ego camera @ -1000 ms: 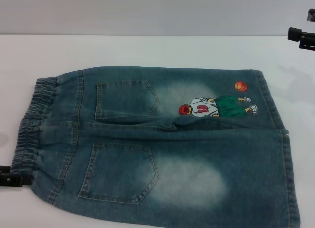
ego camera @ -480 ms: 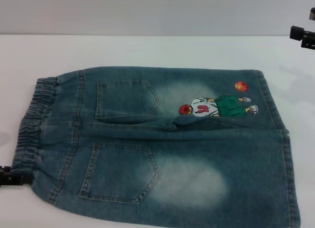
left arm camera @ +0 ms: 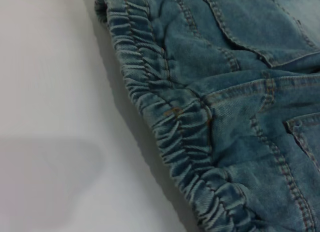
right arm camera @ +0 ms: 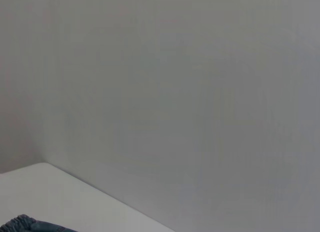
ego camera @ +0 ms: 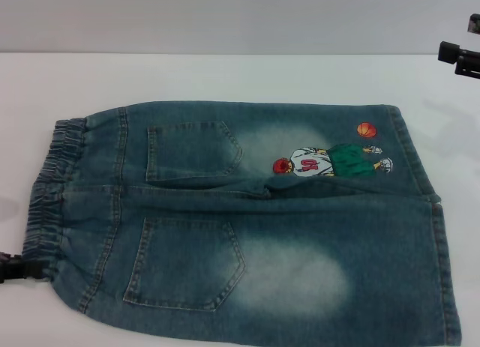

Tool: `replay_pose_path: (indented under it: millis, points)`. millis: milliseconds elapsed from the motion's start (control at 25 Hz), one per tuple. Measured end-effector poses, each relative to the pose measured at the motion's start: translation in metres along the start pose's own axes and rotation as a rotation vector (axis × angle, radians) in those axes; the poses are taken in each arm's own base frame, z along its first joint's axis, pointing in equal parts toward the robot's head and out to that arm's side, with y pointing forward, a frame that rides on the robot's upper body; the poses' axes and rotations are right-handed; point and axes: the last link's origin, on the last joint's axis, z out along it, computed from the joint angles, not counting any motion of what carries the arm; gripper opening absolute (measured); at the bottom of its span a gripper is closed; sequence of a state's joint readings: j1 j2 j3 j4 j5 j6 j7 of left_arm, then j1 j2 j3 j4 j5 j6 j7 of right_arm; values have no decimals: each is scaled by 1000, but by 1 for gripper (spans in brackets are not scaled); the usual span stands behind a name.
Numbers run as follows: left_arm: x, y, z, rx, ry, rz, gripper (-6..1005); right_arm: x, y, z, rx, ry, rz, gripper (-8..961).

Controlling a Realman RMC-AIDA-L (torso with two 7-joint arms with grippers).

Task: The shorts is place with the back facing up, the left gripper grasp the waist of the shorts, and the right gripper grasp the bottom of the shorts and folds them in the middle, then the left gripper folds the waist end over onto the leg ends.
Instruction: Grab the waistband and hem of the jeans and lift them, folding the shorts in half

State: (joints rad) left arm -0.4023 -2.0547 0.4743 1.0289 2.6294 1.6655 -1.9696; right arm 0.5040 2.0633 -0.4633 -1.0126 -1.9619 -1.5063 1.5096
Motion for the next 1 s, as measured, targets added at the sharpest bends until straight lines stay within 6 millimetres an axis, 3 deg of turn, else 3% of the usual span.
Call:
replay_pose_path:
  millis: [200,560,760,1000]
  points:
    - [3,-2,-1,13,9,1,259,0,0,1,-2,2,-2,767]
    - [12,-2,-3,18,32,-25,126,1,-3,3,-1,22,50,766]
    - [24,2,-3,11,38,-34,89,-6,-4,4,-46,151,178,766]
    - [24,2,-3,11,38,-34,62,-32,22,-6,-190,362,150,766]
